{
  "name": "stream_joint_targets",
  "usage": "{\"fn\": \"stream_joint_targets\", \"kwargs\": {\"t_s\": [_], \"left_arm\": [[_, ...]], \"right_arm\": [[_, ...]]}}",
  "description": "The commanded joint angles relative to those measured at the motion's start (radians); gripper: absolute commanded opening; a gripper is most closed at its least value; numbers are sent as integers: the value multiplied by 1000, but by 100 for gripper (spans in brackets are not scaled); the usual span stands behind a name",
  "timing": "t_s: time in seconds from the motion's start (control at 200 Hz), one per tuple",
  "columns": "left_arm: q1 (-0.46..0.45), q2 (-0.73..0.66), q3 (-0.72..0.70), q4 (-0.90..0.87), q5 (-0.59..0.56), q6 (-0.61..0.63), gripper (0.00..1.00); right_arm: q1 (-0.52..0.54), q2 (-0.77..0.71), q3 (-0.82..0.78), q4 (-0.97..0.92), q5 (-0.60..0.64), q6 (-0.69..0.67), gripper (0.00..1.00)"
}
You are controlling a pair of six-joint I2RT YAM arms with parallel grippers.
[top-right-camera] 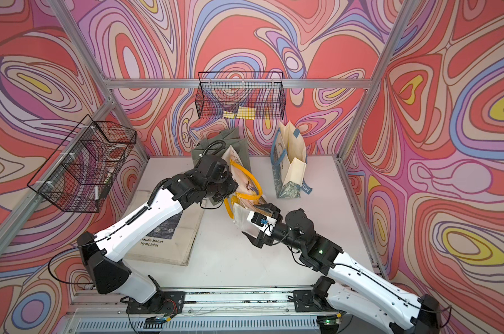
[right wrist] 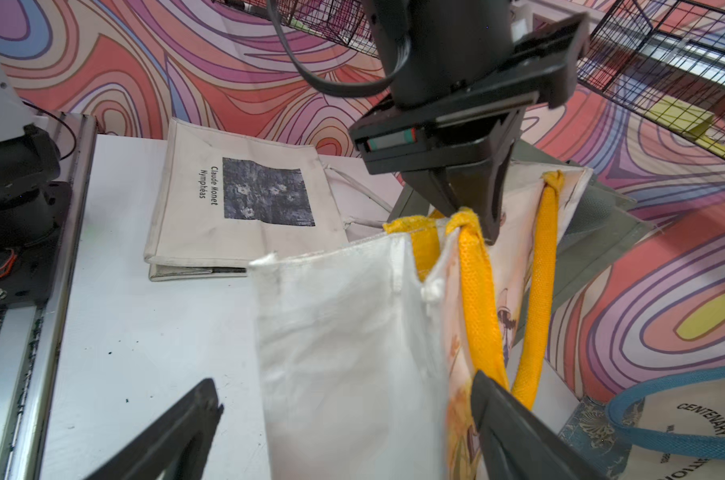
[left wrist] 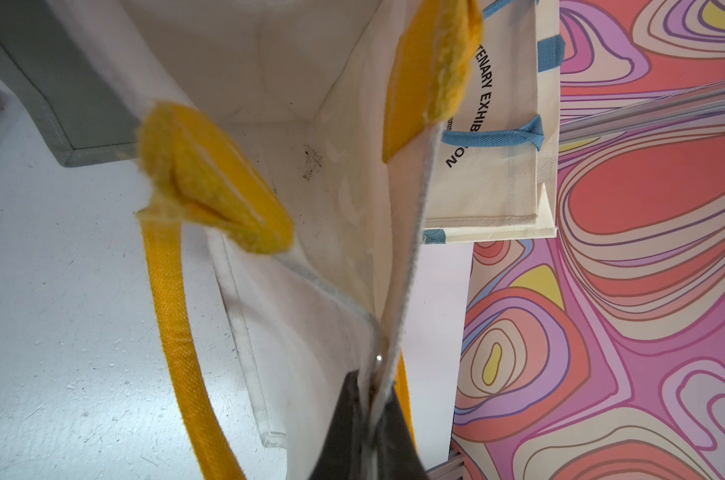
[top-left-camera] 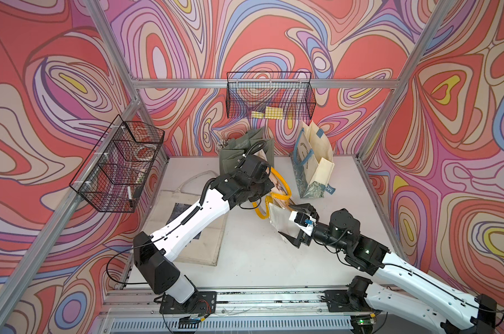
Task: Put away the canvas bag
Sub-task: Press the canvas bag at the center of the board.
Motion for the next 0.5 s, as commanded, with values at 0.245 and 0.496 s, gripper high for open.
{"fn": "stream_joint_targets", "kwargs": {"t_s": [0.245,0.496], "left_arm": [[6,-6,29,49,-47,-37,0],[6,2,30,65,-4,-52,0]], "right_arm": [[181,80,-109,314,251,-7,98],[259,195,-172,593,718,-62,98]]}}
